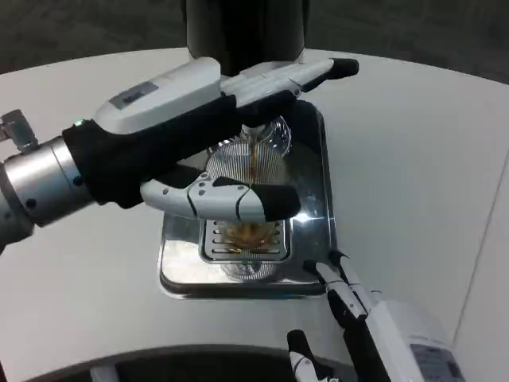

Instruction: Grasp the cup under the faucet to collect the drink, then remove the cup.

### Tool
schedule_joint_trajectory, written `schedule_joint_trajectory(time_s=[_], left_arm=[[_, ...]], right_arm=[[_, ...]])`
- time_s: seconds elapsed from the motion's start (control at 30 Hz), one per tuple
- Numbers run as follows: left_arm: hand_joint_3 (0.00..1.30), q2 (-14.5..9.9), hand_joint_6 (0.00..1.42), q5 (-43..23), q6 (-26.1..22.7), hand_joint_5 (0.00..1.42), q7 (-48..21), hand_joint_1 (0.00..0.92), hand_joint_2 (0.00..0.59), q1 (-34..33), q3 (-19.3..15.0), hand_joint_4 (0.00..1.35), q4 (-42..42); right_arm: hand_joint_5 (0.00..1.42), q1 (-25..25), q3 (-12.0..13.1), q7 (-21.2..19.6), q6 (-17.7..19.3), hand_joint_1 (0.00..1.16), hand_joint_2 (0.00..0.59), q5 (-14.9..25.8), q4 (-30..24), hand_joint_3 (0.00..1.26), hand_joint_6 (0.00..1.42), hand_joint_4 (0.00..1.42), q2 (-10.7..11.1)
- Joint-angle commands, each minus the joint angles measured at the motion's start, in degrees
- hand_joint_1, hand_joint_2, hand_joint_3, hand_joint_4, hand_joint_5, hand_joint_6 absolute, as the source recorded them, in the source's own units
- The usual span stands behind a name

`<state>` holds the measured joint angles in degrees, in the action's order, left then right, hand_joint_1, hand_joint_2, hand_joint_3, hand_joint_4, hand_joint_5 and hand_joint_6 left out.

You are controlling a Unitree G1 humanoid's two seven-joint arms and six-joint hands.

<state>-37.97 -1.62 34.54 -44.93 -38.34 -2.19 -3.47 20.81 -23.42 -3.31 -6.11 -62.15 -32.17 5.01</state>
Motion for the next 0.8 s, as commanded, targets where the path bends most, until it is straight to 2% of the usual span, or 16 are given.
schedule_joint_trajectory(time_s=[0.03,0.2,0.4,0.47,0.6,0.8], left_arm=[[0.00,-1.4,0.00,1.0,1.8,0.02,-0.2,0.000,0.162,1.5,1.5,0.00,0.7],[0.00,-2.1,0.00,1.3,2.2,0.02,0.2,0.000,0.162,1.8,1.8,0.00,0.8],[0.00,-3.0,0.00,1.9,2.9,0.02,0.8,0.000,0.162,1.9,2.3,0.00,0.7],[0.00,-3.2,0.00,2.0,3.0,0.02,0.9,0.000,0.162,2.1,2.5,0.00,0.8],[0.00,-3.4,0.00,2.0,3.0,0.02,1.0,0.000,0.162,2.6,2.6,0.00,1.5],[0.00,-3.5,0.00,1.8,2.6,0.02,1.3,0.000,0.162,3.2,2.6,0.00,2.4]], right_arm=[[0.10,0.6,-0.2,-0.6,-0.2,0.36,0.486,0.5,0.2,0.14,0.35,0.03,-0.3],[0.10,0.6,0.0,-0.7,-0.3,0.36,0.486,1.2,0.4,0.14,0.35,0.03,-0.7],[0.10,-0.1,0.9,-1.1,-0.8,0.37,0.449,3.8,0.9,0.13,0.35,0.04,-1.9],[0.10,-0.7,1.3,-1.2,-0.9,0.39,0.416,4.4,1.1,0.12,0.33,0.04,-2.3],[0.08,-2.6,2.1,-1.3,-1.6,0.41,0.373,5.1,1.9,0.09,0.31,0.04,-3.2],[0.05,-6.5,2.6,-1.5,-3.0,0.43,0.346,5.9,3.8,0.06,0.27,0.02,-5.0]])
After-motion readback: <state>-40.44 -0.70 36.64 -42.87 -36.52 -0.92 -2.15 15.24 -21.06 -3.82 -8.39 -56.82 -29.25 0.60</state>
